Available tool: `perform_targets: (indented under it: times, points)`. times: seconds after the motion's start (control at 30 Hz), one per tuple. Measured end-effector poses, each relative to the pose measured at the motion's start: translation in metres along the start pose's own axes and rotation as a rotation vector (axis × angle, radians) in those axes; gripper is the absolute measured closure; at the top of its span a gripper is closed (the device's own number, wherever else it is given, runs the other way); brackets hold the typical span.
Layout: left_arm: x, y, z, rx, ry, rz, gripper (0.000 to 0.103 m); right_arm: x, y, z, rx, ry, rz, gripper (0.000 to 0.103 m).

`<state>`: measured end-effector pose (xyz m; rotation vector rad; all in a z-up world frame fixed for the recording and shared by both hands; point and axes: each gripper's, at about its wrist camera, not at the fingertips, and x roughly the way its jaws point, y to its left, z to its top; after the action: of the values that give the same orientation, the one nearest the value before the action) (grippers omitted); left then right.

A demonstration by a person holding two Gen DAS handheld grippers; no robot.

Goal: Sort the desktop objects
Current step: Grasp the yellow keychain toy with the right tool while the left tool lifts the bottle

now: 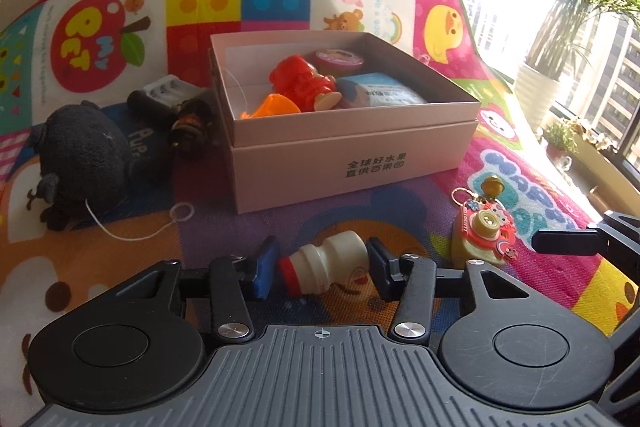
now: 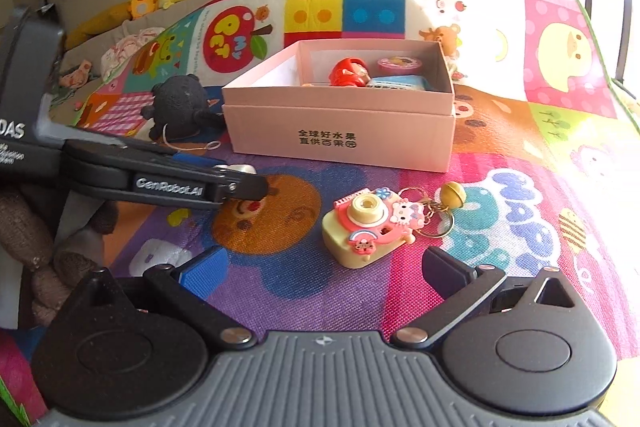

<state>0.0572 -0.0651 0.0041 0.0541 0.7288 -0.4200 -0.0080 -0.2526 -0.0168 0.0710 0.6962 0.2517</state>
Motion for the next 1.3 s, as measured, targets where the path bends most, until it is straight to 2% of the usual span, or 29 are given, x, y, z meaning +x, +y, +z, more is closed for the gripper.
perform_targets:
  times: [0.13, 0.17, 0.27, 0.4, 0.63, 0.73, 1.0, 1.13, 1.23, 1.3]
  points:
    - [-0.012, 0.005, -0.009, 0.006, -0.007, -0.045, 0.050, 0.012, -0.008, 0.006, 0.078, 0.011, -0.054, 0.000]
    - [-0.014, 0.006, -0.011, 0.011, -0.007, -0.045, 0.049, 0.012, -0.008, 0.006, 0.078, 0.010, -0.061, 0.000]
    - [-0.018, 0.009, -0.015, -0.003, -0.004, -0.003, 0.036, 0.012, -0.004, 0.004, 0.052, 0.005, -0.069, 0.000]
    - [-0.025, 0.009, -0.018, -0.035, 0.014, -0.036, 0.036, 0.011, 0.003, 0.002, 0.014, 0.002, -0.075, 0.000]
    - [-0.019, 0.001, -0.019, 0.011, 0.008, -0.038, 0.040, 0.009, 0.003, 0.002, 0.018, -0.012, -0.075, 0.000]
    - [-0.021, -0.001, -0.021, 0.037, -0.001, -0.032, 0.054, 0.009, 0.002, 0.003, 0.026, -0.014, -0.079, 0.000]
    - [-0.041, 0.010, -0.030, 0.028, -0.019, -0.012, 0.055, 0.026, 0.006, 0.014, 0.098, 0.029, -0.108, 0.001]
    - [-0.051, 0.018, -0.037, 0.005, -0.024, -0.004, 0.055, 0.034, 0.015, 0.021, 0.060, 0.036, -0.177, 0.020]
    - [-0.054, 0.024, -0.040, -0.024, -0.030, 0.005, 0.055, 0.033, 0.019, 0.026, 0.024, 0.059, -0.204, 0.044]
    - [-0.056, 0.026, -0.039, -0.034, -0.039, 0.006, 0.055, 0.025, 0.016, 0.028, 0.021, 0.069, -0.172, 0.044]
